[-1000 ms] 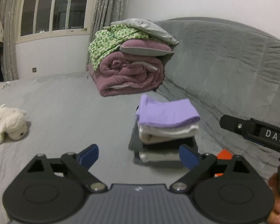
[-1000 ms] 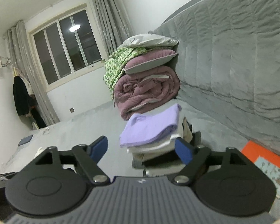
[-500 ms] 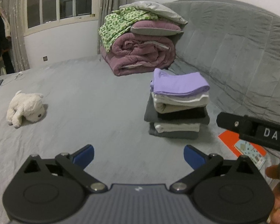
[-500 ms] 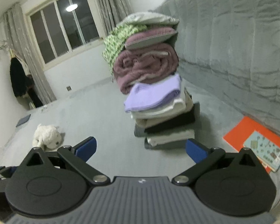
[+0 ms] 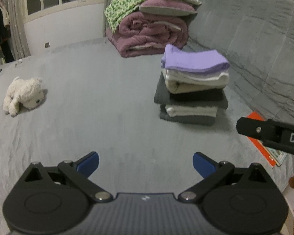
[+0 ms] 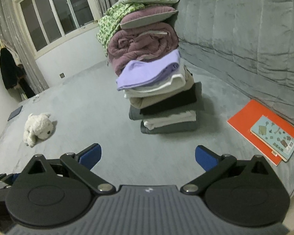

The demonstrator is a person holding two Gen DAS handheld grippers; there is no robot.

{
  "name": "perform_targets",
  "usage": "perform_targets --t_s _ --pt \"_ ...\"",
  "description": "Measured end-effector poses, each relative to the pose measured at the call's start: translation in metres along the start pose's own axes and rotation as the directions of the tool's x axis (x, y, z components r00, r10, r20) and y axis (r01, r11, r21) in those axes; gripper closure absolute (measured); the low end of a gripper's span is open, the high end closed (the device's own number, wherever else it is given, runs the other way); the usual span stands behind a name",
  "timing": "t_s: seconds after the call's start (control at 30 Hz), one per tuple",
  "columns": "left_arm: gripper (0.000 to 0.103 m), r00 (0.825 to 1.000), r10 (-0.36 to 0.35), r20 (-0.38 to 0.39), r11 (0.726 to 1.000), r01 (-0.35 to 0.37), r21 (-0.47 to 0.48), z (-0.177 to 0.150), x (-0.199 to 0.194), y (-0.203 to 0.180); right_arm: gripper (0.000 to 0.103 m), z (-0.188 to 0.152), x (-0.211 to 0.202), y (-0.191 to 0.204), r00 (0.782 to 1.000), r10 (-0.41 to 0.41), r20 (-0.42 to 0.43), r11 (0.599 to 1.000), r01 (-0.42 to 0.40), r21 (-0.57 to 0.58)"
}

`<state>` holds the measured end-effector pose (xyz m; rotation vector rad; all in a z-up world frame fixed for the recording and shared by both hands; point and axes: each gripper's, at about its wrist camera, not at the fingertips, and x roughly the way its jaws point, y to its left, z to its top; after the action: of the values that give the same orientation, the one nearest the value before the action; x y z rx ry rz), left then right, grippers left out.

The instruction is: Fold clothes

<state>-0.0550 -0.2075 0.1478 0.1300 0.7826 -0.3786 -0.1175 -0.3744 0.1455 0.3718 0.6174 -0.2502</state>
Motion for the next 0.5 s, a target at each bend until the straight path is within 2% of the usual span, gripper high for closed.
perform_targets --t_s 0.5 --pt "0.001 0.999 -0.001 -0.032 1.000 0.001 0.010 -0.006 0.014 -0.004 0.000 -0.005 0.005 -0.010 0.999 -0.018 -0.030 1.000 0.018 0.012"
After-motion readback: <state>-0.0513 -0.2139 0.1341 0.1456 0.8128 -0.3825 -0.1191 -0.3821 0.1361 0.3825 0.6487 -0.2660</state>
